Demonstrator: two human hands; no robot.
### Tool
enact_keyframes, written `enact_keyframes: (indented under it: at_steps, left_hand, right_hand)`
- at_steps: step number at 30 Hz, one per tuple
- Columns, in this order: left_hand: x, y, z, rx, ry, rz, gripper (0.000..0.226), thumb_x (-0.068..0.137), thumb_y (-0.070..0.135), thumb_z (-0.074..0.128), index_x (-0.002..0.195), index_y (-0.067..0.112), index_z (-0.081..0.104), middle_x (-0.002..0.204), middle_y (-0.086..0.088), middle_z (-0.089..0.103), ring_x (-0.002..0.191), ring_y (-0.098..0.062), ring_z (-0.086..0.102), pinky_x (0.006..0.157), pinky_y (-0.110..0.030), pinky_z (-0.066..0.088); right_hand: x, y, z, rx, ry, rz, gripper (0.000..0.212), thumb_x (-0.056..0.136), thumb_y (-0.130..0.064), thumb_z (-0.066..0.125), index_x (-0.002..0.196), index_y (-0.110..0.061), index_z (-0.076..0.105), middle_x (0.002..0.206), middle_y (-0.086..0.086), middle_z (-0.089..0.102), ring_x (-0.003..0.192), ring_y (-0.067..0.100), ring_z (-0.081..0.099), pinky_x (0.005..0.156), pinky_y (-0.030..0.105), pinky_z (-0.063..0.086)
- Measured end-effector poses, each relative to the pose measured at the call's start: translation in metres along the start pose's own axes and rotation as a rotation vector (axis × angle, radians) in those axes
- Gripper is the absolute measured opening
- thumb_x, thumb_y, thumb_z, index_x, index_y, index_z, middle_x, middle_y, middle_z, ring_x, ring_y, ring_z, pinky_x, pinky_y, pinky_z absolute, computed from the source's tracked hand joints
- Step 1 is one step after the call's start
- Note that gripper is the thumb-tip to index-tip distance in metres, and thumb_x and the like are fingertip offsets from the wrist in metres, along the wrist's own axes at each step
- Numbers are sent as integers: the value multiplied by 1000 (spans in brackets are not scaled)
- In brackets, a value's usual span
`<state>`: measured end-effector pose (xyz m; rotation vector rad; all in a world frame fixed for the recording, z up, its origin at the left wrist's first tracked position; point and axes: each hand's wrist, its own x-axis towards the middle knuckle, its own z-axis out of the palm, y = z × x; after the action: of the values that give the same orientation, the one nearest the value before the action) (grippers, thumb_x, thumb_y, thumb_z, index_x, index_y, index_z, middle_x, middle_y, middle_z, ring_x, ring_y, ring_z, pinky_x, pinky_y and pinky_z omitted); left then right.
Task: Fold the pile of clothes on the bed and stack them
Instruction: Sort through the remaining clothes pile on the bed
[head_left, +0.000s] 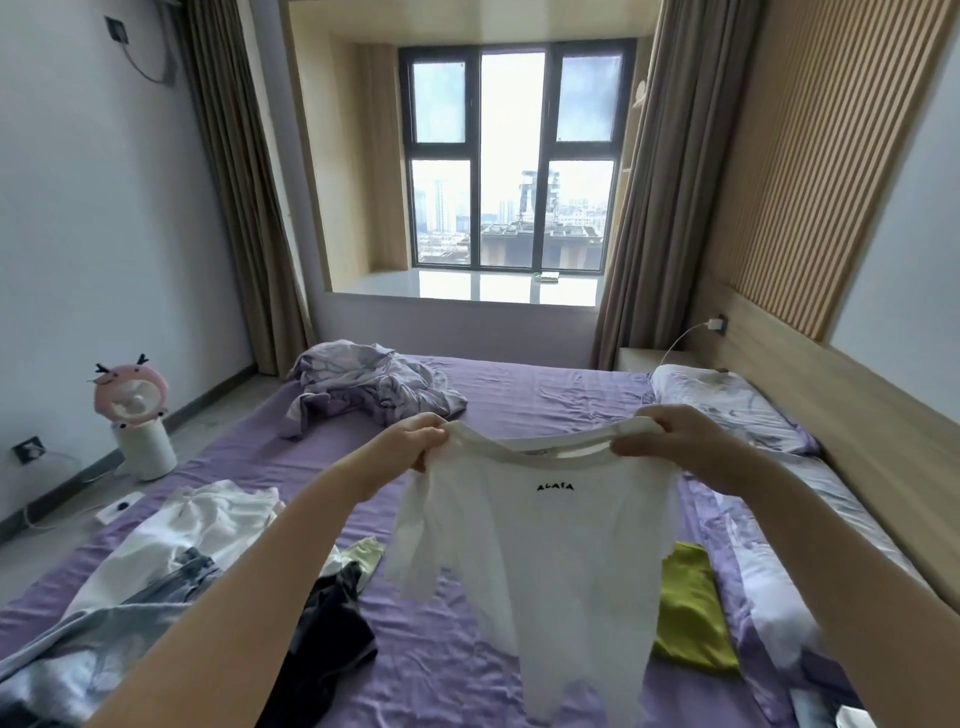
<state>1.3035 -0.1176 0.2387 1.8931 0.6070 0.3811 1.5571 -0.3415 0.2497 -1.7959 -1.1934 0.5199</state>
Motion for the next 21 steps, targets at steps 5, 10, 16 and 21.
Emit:
enact_keyframes:
  at_steps: [5,10,16,21]
  left_hand:
    - [6,-5,0,434,147,200,36,80,3,71,112,9,57,84,0,56,69,-11,49,60,-14,40]
    - [9,-6,-14,370,214,232,40,77,-11,65,111,6,55,103,-12,55,71,-18,51,61,-10,43]
    - [0,0,-33,256,-149,65,21,79,-5,72,93,10,70,82,-2,69,74,-13,59,67,-21,49]
    - [-11,-3,-24,107,-178,55,12,92,8,60,100,3,67,85,-2,64,78,-7,55,77,-17,44]
  right_hand:
    - [-10,-2,-1,133,1,10,35,68,-33,83,79,-9,60,69,0,57,62,11,56,53,21,45]
    - [-16,2,-17,49,-141,93,22,76,-25,79,83,-7,69,73,4,65,67,15,62,61,24,51]
    - [-21,15,-24,113,-142,112,15,76,-19,78,71,-12,65,67,2,60,61,12,58,53,19,46]
    - [-23,25,-28,146,-54,131,13,80,-19,75,75,-18,63,68,-1,65,61,9,59,52,18,46]
